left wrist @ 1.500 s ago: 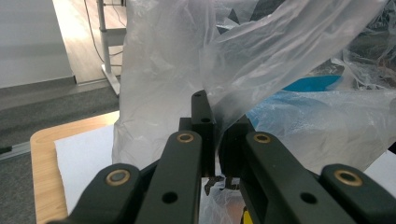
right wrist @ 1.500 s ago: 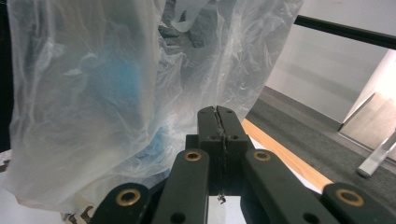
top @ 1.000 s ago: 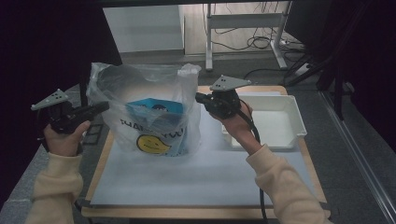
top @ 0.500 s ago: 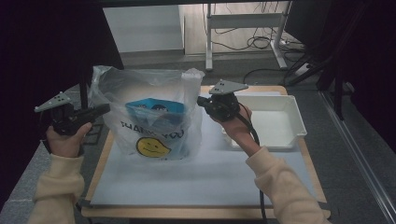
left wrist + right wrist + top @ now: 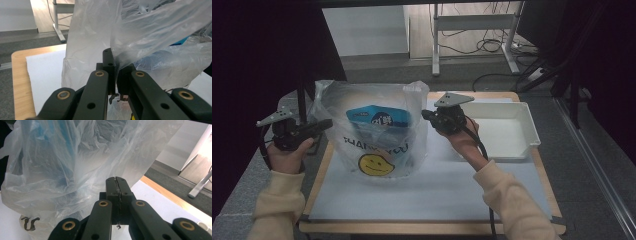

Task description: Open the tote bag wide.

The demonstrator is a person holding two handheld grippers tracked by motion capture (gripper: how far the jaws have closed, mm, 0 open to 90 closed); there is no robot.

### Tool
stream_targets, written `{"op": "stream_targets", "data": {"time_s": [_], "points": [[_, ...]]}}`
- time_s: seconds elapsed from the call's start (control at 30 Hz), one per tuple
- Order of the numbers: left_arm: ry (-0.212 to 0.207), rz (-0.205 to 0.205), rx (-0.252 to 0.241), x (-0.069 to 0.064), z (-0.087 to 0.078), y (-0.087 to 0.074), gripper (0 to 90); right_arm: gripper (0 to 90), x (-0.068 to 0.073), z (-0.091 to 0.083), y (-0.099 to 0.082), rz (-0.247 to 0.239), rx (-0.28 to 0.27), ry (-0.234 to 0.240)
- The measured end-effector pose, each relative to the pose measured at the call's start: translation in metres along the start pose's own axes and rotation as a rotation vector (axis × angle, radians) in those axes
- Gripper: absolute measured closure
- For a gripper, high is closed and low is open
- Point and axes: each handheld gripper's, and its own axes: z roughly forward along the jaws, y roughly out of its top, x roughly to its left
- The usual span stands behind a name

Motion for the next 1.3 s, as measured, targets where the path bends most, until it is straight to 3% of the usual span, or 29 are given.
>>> {"op": "stream_targets", "data": {"time_s": [0.53, 1.07, 1.3], "points": [[-0.017, -0.047, 0.04, 0.007, 0.019, -0.026, 87.1, 89.2, -0.002, 0.015, -0.029, 0.041, 0.05, 0.007], [-0.018, -0.07, 0.051, 0.011, 0.023, -0.038, 87.2, 89.1, -0.003, 0.023, -0.047, 0.064, 0.075, 0.013], [-0.016, -0.081, 0.084, 0.015, 0.03, -0.048, 87.2, 89.1, -0.003, 0.026, -0.061, 0.082, 0.092, 0.022]]}}
